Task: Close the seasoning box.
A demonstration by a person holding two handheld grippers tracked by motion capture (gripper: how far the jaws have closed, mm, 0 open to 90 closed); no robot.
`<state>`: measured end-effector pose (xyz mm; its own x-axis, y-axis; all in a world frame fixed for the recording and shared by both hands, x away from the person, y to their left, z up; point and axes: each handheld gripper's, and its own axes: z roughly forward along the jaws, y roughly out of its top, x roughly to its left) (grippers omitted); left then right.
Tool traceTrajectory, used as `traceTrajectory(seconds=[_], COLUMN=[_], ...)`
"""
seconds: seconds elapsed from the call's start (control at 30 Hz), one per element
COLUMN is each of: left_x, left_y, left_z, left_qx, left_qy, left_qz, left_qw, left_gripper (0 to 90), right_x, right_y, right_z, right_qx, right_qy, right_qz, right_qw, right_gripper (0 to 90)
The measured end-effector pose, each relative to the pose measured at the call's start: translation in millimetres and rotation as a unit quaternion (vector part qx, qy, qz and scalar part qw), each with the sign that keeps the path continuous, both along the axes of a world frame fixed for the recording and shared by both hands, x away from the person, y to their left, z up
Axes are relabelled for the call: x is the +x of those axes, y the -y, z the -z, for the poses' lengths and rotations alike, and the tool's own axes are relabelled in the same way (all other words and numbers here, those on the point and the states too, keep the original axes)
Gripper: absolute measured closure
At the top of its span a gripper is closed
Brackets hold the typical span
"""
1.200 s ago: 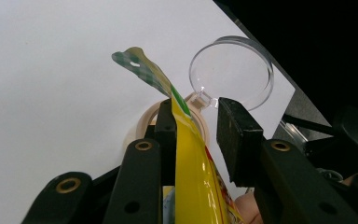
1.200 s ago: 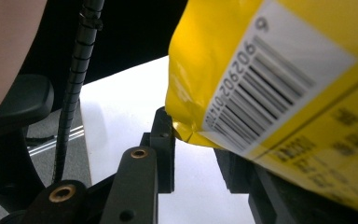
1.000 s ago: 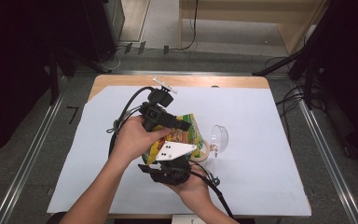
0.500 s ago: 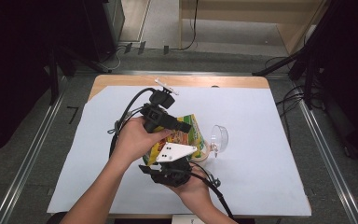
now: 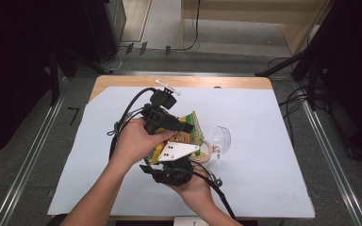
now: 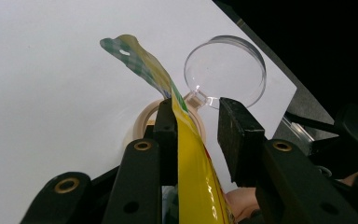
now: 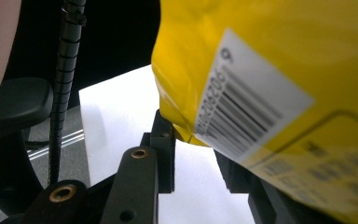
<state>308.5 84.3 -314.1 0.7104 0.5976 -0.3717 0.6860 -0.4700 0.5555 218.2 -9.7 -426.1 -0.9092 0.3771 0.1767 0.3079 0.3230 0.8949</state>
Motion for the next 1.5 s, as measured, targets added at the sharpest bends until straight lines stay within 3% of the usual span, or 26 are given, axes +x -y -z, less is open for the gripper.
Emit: traceTrajectory(seconds=[0.3,0.77,1.5], left_x=[4.4,6.9,3.1], left_y=[-2.8,-4.0,-1.0], left_z=[1.6,3.3,1.3], left_qx=[-0.006,-0.011,-0.011], left_qy=[-0.004,-0.016,-0.008], left_qz=[0.001,-0.005,-0.006], left_qw=[1.0000,0.9998,0.9999], left_gripper=[70.6,69.3,68.4], right_x=[-1.5,-2.8,-2.9], right_y=[-0.2,-1.5,0.7], right_z=[-4.9,-4.9,-4.4], right_qx=[-0.005,0.008,0.023], right_qy=[-0.003,-0.012,-0.014], right_qz=[-0.002,-0.001,-0.001], right_qw=[1.0000,0.9999,0.9996], right_gripper=[71.6,71.5,71.9])
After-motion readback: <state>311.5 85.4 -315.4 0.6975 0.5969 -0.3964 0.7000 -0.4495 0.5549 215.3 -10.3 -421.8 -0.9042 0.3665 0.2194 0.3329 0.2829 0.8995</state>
